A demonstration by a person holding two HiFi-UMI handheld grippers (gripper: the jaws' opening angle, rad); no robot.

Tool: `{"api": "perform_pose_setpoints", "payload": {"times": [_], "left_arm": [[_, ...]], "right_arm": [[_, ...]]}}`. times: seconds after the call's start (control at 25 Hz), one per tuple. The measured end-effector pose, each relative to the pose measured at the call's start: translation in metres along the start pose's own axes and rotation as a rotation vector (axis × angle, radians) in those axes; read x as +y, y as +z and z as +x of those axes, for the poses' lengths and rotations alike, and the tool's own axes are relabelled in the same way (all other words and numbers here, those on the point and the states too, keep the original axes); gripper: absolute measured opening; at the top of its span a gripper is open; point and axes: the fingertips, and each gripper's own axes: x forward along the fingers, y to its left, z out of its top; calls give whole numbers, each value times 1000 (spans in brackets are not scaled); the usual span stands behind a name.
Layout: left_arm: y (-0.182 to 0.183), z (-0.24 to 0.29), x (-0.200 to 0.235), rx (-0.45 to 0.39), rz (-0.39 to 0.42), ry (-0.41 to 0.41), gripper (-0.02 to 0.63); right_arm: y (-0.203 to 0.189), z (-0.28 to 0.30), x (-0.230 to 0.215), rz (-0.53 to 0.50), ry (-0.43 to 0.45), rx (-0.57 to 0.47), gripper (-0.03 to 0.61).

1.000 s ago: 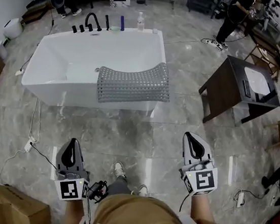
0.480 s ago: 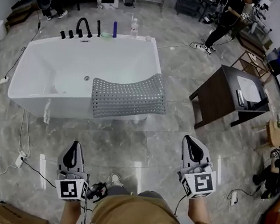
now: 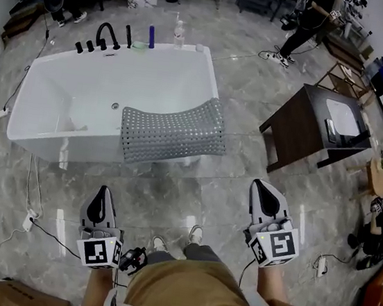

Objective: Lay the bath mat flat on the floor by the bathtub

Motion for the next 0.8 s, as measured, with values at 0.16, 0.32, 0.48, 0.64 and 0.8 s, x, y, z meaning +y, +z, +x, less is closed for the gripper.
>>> {"api": "perform_pose_setpoints", "payload": {"times": [0.16,0.32,0.48,0.64,0.8], "left_arm": [[3,4,3,19,-13,90,5],[-4,18,-4,55,23,105,5],[-25,38,-8,99,35,118,5],[-71,67,-7,174,56,111,5],[-133,96,2,240,-31,91,6]], "right_arm": [[-8,16,-23,25,45,15,3],[-27,38,-49,17,66,39,3],[-68,65,-62,33,114,127,3],[-125,101,-77,96,157,235,5],[-188,141,-87,106,195,334,48]]}}
